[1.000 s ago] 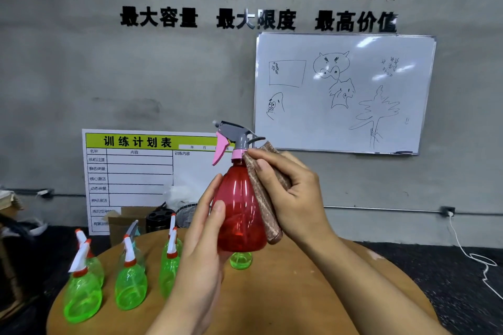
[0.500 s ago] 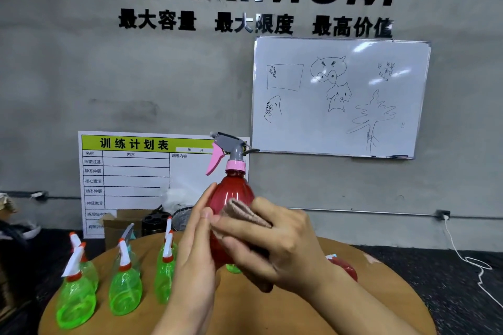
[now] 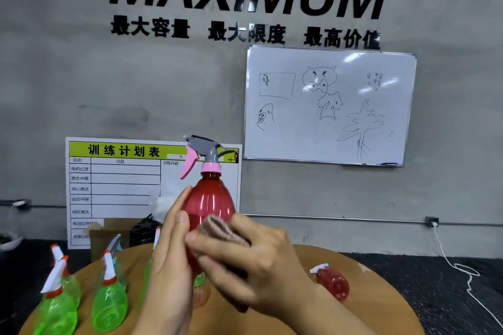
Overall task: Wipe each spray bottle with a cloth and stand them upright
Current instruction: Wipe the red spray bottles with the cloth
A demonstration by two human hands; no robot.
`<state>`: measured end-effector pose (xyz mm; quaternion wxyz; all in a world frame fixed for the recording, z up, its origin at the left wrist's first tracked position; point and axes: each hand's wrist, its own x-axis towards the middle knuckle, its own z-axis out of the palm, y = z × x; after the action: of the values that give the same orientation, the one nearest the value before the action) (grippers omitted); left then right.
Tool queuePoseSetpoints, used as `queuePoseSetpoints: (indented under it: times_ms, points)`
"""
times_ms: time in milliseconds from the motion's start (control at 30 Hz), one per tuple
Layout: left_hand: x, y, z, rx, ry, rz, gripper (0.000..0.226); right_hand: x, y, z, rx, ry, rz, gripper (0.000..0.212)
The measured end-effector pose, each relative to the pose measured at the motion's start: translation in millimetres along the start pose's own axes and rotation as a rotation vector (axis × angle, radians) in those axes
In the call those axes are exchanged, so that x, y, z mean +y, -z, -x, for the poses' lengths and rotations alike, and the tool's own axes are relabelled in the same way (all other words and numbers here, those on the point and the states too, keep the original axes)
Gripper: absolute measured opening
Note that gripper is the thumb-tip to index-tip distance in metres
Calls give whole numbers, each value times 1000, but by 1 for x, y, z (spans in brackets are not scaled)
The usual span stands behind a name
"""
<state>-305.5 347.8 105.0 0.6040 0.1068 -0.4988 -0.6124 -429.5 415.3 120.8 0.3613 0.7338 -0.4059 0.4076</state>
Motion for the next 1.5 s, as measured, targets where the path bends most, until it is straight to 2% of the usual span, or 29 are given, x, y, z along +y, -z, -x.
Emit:
queuePoseSetpoints:
  times_ms: [67, 133, 333, 433, 533, 700, 767, 833, 967, 1100, 1233, 1367, 1500]
  points:
    - [-1, 1, 0, 2, 5, 21, 41, 1, 0, 6, -24, 117, 85, 26]
    - [-4, 0, 1, -13, 7, 4, 38, 3, 0, 5, 8, 107, 85, 25]
    - [-12, -4, 6, -35, -22, 12, 41, 22, 0, -18, 183, -349, -91, 27]
    - [-11, -5, 9, -45, -26, 22, 40, 24, -5, -20, 231, -445, -155, 27]
    - [-11, 0, 11, -30, 18, 4, 38, 7, -8, -5, 174, -358, -169, 26]
    - [-28, 19, 19, -10, 25, -13, 39, -13, -14, 38, -35, -22, -1, 25]
    - [-39, 26, 25, -14, 28, -34, 42, -14, -19, 51, -37, -12, 2, 25]
    - [-50, 30, 33, -17, 60, -58, 46, -13, -24, 59, 1, -122, -51, 25]
    - [-71, 38, 43, -53, 121, -106, 37, 1, -34, 64, 129, -470, -198, 26]
    - [-89, 45, 49, -64, 176, -64, 84, 11, -43, 76, 99, -600, -271, 24]
    - [-98, 43, 51, -89, 202, -53, 92, 15, -47, 89, 113, -667, -378, 25]
    - [-101, 38, 48, -136, 194, -74, 78, 19, -46, 93, 164, -739, -405, 28]
    - [-100, 37, 44, -95, 181, -59, 58, 21, -48, 90, 189, -774, -460, 26]
